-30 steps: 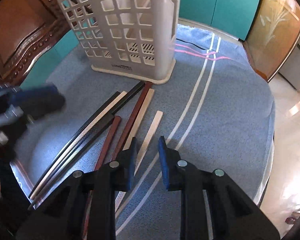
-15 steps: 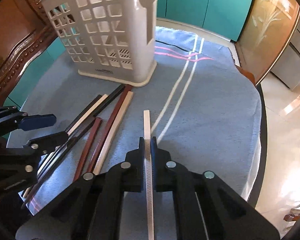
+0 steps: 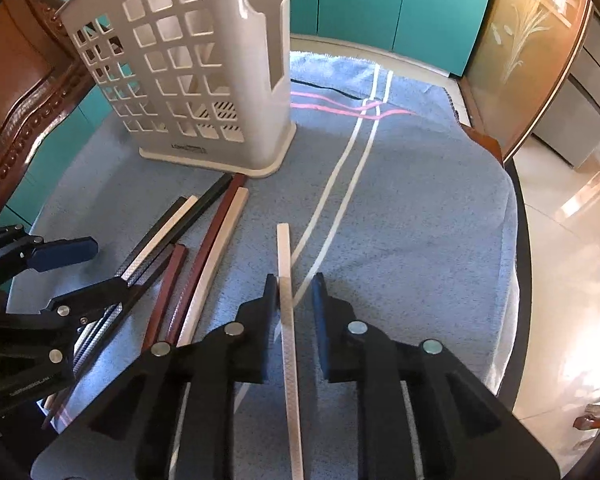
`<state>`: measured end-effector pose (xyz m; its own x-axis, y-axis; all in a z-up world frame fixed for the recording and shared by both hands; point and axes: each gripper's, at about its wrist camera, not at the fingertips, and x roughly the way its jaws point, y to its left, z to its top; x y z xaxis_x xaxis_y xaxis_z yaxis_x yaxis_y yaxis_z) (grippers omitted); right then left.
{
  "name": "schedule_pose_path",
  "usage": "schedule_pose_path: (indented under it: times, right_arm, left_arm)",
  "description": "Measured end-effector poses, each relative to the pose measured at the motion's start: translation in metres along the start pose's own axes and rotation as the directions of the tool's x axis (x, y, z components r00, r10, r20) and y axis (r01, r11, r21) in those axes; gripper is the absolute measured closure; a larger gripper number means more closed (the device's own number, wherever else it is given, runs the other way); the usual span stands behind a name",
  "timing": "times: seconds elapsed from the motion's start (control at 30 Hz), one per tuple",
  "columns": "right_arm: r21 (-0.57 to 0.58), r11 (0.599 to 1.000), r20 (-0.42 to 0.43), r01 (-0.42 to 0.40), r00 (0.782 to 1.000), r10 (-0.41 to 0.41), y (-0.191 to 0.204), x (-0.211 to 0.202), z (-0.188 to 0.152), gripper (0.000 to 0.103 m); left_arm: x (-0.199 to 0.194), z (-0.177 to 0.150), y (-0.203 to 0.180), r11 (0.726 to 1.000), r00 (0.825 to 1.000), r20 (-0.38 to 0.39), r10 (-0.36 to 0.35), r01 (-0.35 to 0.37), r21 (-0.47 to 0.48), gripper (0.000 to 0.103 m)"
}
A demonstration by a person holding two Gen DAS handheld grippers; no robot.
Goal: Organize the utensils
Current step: 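Grasp another light wooden chopstick with the right tool while the left tool hovers over white-striped chopsticks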
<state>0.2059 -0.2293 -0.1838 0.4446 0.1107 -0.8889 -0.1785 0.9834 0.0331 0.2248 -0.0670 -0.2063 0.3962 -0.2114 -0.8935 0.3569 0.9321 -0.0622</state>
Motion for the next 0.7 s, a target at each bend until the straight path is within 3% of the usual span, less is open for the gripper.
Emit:
schedule_pose_path:
  times: [0.7]
  right_arm:
    - [-0.041, 0.999, 0.017, 0.005, 1.000, -0.005, 0.013, -0.002, -0.004, 0.077]
  left_arm:
    - [0.003, 0.003, 0.001, 1.000, 1.000, 0.001, 0.006, -0.006, -0.010, 0.051]
